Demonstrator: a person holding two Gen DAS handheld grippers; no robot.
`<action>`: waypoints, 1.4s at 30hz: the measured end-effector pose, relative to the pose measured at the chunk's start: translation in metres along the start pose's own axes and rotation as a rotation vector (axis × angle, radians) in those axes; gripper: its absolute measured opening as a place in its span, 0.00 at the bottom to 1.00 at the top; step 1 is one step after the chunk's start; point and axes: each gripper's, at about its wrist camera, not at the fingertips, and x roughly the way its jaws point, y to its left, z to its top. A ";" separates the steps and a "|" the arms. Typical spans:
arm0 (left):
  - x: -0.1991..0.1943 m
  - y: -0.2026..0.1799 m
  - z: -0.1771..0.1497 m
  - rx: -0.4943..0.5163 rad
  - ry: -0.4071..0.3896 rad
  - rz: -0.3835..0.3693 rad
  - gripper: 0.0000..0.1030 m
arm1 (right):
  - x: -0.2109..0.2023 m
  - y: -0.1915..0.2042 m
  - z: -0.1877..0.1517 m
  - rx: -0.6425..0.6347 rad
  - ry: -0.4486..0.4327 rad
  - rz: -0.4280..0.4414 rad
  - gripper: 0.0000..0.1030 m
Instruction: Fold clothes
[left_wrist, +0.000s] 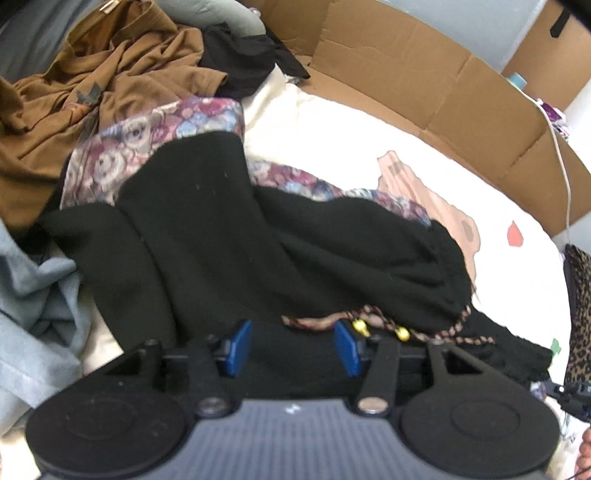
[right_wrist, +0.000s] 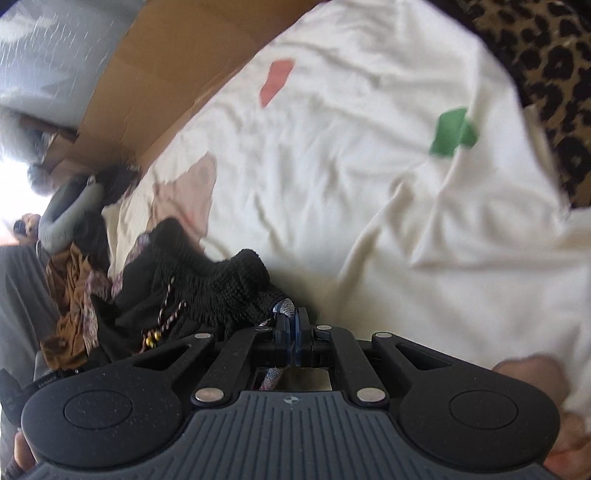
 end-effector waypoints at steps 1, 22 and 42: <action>0.001 -0.001 0.002 0.004 -0.001 0.001 0.51 | -0.003 -0.004 0.005 0.004 -0.012 -0.005 0.00; 0.070 -0.011 0.091 0.185 -0.092 0.038 0.63 | -0.040 -0.051 0.075 0.000 -0.139 -0.122 0.02; 0.106 -0.011 0.092 0.115 -0.017 0.067 0.79 | -0.014 -0.037 -0.027 0.047 0.103 0.083 0.53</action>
